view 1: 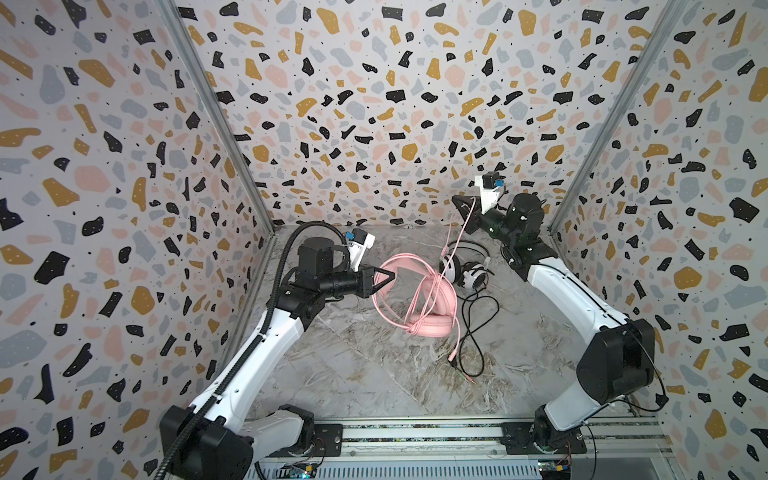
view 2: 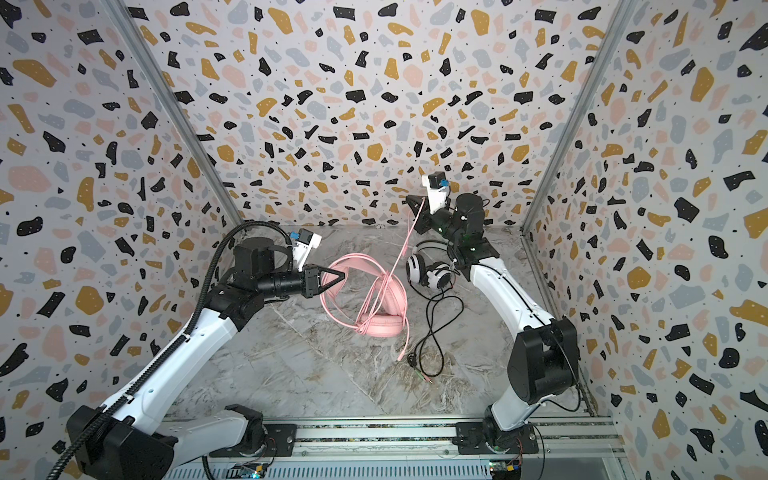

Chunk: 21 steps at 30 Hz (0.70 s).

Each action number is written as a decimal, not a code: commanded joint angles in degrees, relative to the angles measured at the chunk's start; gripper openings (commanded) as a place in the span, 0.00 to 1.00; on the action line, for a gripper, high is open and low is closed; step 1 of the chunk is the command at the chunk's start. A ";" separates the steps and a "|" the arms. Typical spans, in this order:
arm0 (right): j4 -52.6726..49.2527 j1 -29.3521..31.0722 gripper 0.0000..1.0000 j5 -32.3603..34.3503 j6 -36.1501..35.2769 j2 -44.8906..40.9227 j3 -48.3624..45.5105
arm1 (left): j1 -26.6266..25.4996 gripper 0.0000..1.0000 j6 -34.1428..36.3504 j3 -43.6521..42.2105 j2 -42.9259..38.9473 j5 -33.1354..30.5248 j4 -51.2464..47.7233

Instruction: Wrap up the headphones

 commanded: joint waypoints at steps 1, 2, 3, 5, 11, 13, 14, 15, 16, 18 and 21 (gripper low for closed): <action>-7.50 3.00 0.00 3.35 -3.75 -2.47 3.70 | -1.65 0.00 -0.42 -0.07 -1.12 1.82 5.62; -8.40 3.30 0.00 3.20 -3.61 -1.99 4.75 | -2.25 0.00 -0.51 -0.17 -0.99 1.64 5.82; -9.21 3.58 0.00 3.18 -3.55 -1.40 5.65 | -2.93 0.00 -0.51 -0.27 -0.81 1.47 5.90; -10.06 3.75 0.00 4.32 -3.58 -0.16 6.93 | -3.95 0.00 -0.59 -0.23 -0.62 1.33 5.96; -17.50 1.91 0.00 6.09 -2.34 8.18 15.39 | -5.27 0.00 -1.97 0.18 -2.38 2.35 6.39; -19.42 1.04 0.00 5.29 -1.67 11.19 17.41 | -5.32 0.00 -3.47 0.08 -3.27 3.31 8.05; -20.05 0.72 0.00 4.95 -1.42 12.40 17.78 | -5.27 0.00 -4.41 -0.09 -3.71 3.82 9.07; -20.10 0.45 0.00 4.77 -1.16 13.38 17.57 | -5.32 0.00 -5.53 -0.25 -4.13 4.58 10.32; -19.85 0.26 0.00 4.32 -0.95 13.98 17.13 | -5.33 0.00 -6.47 -0.41 -4.51 5.17 11.21; -18.54 -0.07 0.00 2.53 -0.22 15.17 15.07 | -5.26 0.00 -8.38 -0.40 -5.37 5.78 13.16; -16.44 -0.06 0.00 -0.33 0.68 15.61 10.95 | -5.29 0.00 -11.07 -0.22 -6.22 7.02 16.72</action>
